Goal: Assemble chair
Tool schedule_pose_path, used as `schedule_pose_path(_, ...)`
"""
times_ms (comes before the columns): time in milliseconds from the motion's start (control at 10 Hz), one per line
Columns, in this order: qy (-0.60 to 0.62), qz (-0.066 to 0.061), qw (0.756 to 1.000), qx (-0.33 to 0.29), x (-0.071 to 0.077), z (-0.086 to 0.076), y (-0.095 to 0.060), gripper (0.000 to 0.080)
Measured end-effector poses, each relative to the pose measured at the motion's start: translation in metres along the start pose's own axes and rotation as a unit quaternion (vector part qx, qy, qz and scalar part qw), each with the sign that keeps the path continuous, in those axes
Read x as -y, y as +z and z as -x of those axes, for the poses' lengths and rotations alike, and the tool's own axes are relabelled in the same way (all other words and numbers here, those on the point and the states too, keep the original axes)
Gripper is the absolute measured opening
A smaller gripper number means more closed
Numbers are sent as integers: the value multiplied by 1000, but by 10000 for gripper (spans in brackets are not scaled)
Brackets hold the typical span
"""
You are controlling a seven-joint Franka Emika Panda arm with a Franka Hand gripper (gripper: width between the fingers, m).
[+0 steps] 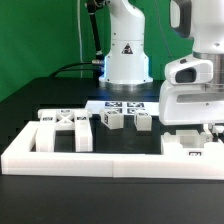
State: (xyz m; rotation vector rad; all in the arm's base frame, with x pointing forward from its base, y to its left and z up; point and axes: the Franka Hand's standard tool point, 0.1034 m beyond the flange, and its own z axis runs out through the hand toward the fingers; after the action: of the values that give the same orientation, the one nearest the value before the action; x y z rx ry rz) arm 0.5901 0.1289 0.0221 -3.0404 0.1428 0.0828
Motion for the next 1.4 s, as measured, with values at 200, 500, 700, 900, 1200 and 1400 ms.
schedule_pose_path(200, 3, 2, 1000, 0, 0, -1, 0, 34)
schedule_pose_path(500, 11, 10, 1000, 2, -14, -3, -1, 278)
schedule_pose_path(700, 29, 17, 999, 9, -25, -1, -2, 459)
schedule_pose_path(900, 37, 18, 999, 10, -28, -2, -18, 635)
schedule_pose_path(1200, 43, 18, 999, 10, -38, 12, -50, 649)
schedule_pose_path(1400, 21, 21, 999, 17, -50, 38, -54, 649)
